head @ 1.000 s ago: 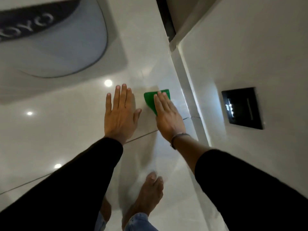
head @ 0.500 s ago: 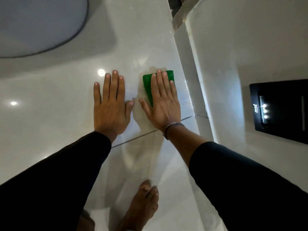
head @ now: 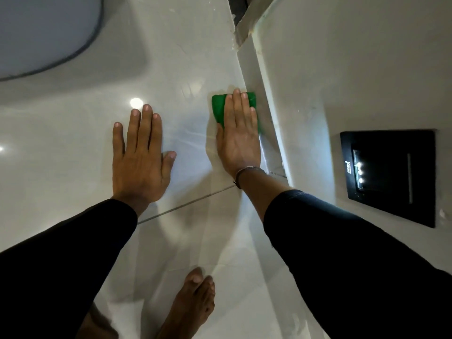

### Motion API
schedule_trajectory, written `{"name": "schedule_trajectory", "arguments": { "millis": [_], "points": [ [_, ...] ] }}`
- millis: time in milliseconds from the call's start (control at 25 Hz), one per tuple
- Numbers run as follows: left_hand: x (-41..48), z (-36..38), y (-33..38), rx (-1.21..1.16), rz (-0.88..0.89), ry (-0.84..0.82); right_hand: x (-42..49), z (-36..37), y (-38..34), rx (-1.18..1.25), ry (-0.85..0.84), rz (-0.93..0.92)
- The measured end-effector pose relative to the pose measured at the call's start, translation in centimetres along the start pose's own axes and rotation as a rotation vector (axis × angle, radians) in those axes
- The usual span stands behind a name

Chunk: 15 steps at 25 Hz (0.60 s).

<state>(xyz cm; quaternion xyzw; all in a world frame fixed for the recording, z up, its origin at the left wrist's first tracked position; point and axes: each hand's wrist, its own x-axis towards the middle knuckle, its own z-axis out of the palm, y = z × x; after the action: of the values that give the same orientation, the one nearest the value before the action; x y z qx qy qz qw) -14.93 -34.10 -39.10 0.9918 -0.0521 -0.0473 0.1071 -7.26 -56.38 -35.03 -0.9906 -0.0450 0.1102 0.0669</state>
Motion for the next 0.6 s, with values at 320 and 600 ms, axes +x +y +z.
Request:
{"name": "schedule_trajectory", "arguments": {
  "millis": [320,600],
  "points": [
    [0.1,0.0,-0.3,0.011,0.003,-0.014,-8.1,0.8,3.3,0.107,-0.062,0.021],
    [0.0,0.0,-0.5,0.005,0.004,-0.017,-20.6,3.0,7.4,0.015,-0.14,0.037]
  ]
}}
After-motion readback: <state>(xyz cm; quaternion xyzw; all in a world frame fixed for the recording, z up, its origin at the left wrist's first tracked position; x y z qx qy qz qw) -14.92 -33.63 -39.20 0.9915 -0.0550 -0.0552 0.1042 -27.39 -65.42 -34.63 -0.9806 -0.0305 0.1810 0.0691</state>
